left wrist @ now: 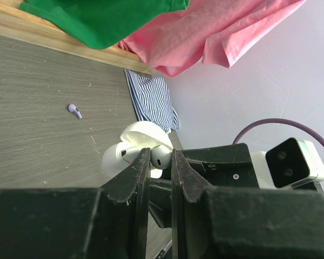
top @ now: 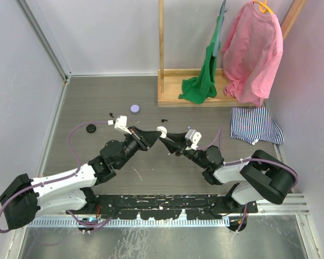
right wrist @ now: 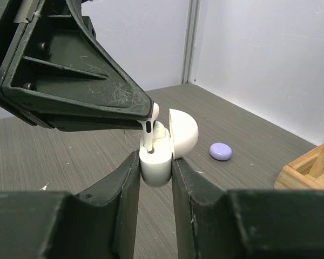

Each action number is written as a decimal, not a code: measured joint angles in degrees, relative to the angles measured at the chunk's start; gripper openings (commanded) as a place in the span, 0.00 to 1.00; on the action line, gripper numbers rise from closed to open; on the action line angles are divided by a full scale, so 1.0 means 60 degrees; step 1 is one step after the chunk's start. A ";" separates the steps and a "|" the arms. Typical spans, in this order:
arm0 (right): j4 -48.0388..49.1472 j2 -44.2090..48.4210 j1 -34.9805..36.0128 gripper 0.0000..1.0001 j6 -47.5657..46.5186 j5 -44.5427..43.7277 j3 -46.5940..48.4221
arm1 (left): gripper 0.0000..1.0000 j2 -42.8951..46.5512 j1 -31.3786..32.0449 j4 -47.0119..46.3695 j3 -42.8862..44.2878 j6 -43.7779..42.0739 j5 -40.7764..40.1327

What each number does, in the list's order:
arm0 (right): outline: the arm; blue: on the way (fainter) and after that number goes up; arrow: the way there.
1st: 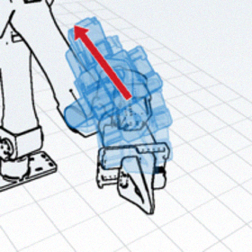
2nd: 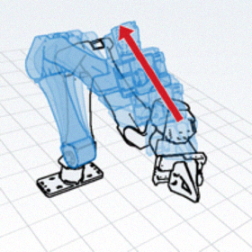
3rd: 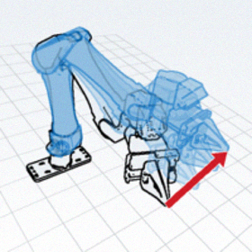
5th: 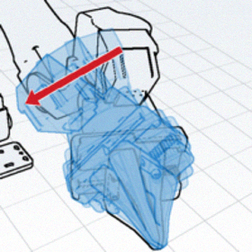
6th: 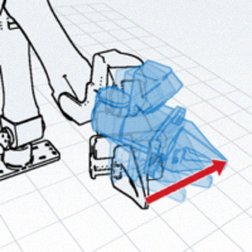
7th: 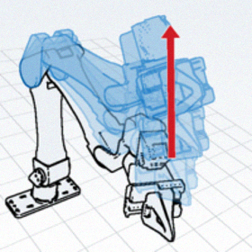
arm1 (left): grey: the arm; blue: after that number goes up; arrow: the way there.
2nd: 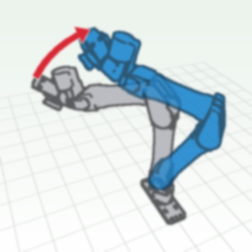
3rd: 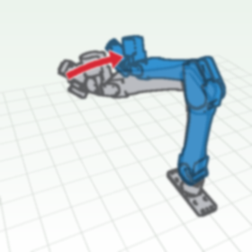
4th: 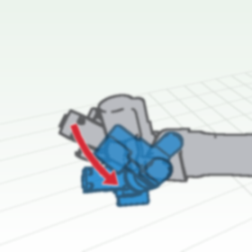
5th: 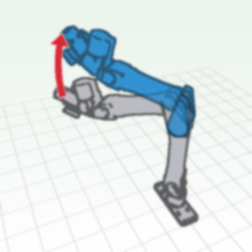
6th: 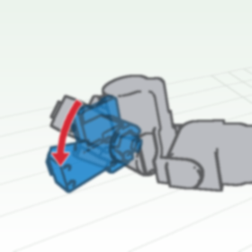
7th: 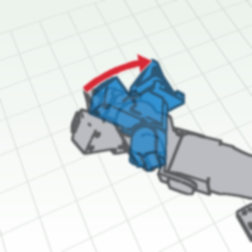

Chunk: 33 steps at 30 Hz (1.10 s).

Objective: Insert the wireless bluetooth earbuds into the charging case
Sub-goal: Place the earbud in the charging case.

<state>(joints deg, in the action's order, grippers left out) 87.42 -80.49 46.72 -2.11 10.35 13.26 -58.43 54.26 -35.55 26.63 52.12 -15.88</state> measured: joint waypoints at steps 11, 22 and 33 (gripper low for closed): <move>-0.0004 0.0000 0.0011 0.02 0.0004 -0.0004 -0.0004 | 0.20 0.0058 0.0011 0.0109 -0.0018 0.0149 -0.0106; -0.0007 0.0000 0.0007 0.02 0.0007 -0.0076 -0.0040 | 0.32 0.0117 0.0018 0.0495 -0.0022 0.0302 -0.0299; 0.0004 0.0000 0.0007 0.02 0.0011 -0.0182 -0.0080 | 0.45 0.0248 0.0018 0.0863 -0.0022 0.0415 -0.0310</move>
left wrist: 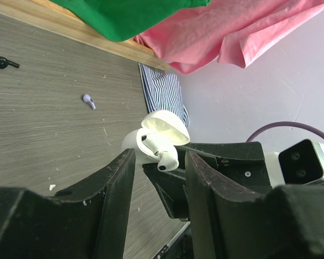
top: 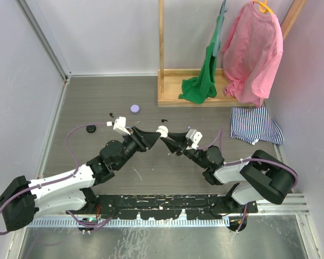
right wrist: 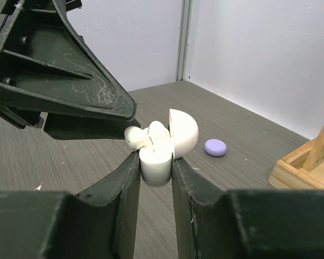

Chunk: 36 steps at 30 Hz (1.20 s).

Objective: Insert the wireless bluetooth earbuds into the charging case
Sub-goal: Place the earbud in the charging case, then close the charging case.

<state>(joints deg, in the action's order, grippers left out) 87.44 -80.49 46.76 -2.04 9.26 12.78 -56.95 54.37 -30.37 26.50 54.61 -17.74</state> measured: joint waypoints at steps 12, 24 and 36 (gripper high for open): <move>0.0000 -0.0004 0.0000 0.02 0.0000 0.0004 -0.0040 | 0.50 0.0321 0.0000 0.0390 0.0087 -0.0670 0.0612; 0.0000 0.0000 0.0000 0.03 0.0007 0.0011 -0.0040 | 0.48 -0.0146 0.0000 0.0397 0.0423 -0.1009 0.1384; 0.0000 -0.0004 0.0000 0.03 0.0007 -0.0018 -0.0040 | 0.48 -0.0612 -0.0007 0.0386 0.0962 -0.1115 0.2113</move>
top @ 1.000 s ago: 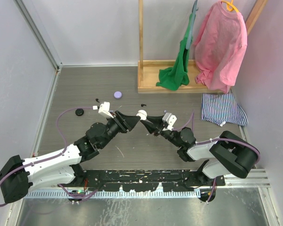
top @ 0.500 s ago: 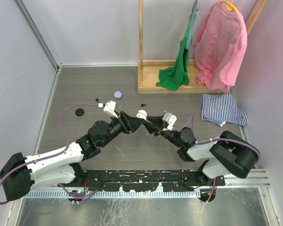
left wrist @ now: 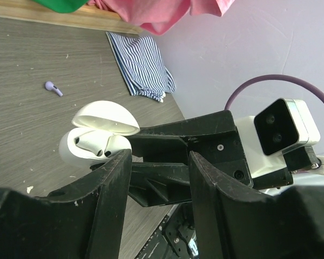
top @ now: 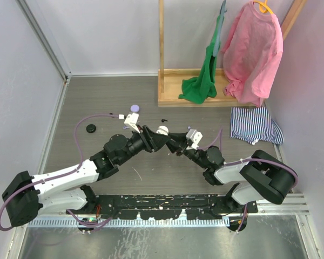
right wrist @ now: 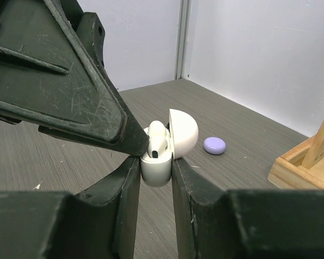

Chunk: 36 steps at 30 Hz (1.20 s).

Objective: Insert the wireless bluetooth earbuds into the charging case
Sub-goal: Close the charging case.

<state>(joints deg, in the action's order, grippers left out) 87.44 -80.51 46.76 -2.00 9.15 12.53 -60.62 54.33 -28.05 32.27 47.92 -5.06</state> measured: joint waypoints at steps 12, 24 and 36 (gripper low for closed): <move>-0.0004 0.0000 0.0000 0.02 -0.0004 -0.0015 -0.0004 | 0.50 -0.0095 0.0000 0.0044 0.0102 -0.0255 0.0222; 0.0000 0.0000 0.0000 0.03 0.0000 0.0106 -0.0007 | 0.62 0.0823 -0.0539 0.2732 0.1137 -0.1701 0.0430; 0.0000 0.0000 0.0000 0.03 0.0011 0.0539 -0.0040 | 0.65 0.1096 -0.2940 0.4572 0.1767 -0.2087 0.3432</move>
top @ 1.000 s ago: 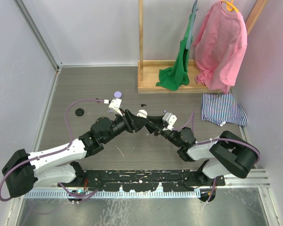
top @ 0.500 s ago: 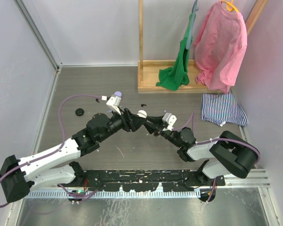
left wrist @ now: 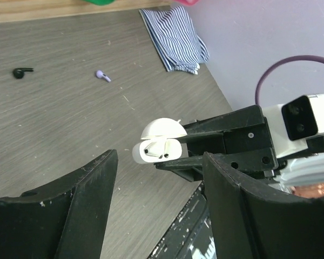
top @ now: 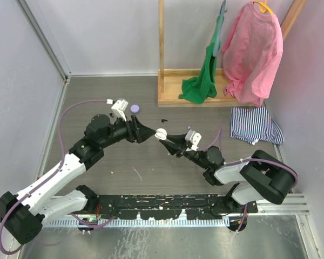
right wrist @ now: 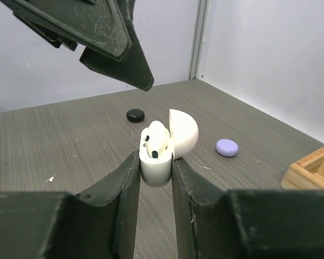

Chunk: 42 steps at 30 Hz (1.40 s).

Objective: Insert the wireless bluetooth earbuds into the charging case
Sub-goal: Close the charging case.

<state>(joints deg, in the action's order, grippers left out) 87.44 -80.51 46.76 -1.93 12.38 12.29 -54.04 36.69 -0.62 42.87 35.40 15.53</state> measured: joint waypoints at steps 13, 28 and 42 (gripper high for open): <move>0.0007 -0.0022 0.0000 0.03 0.0240 0.0965 0.0120 | 0.65 -0.1162 -0.0962 -0.0033 0.0342 0.0433 0.3235; 0.0098 -0.0390 0.0000 0.02 0.0750 0.1563 0.0525 | 0.60 -0.1789 -0.1013 -0.0918 0.0342 0.0707 0.4473; 0.0127 -0.0470 0.0000 0.03 0.0874 0.1599 0.0525 | 0.58 -0.1661 -0.1027 -0.1486 0.0342 0.0736 0.5209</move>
<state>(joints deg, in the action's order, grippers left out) 88.20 -83.33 46.76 3.31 21.98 15.44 -64.01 30.52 -9.54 44.93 39.81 46.78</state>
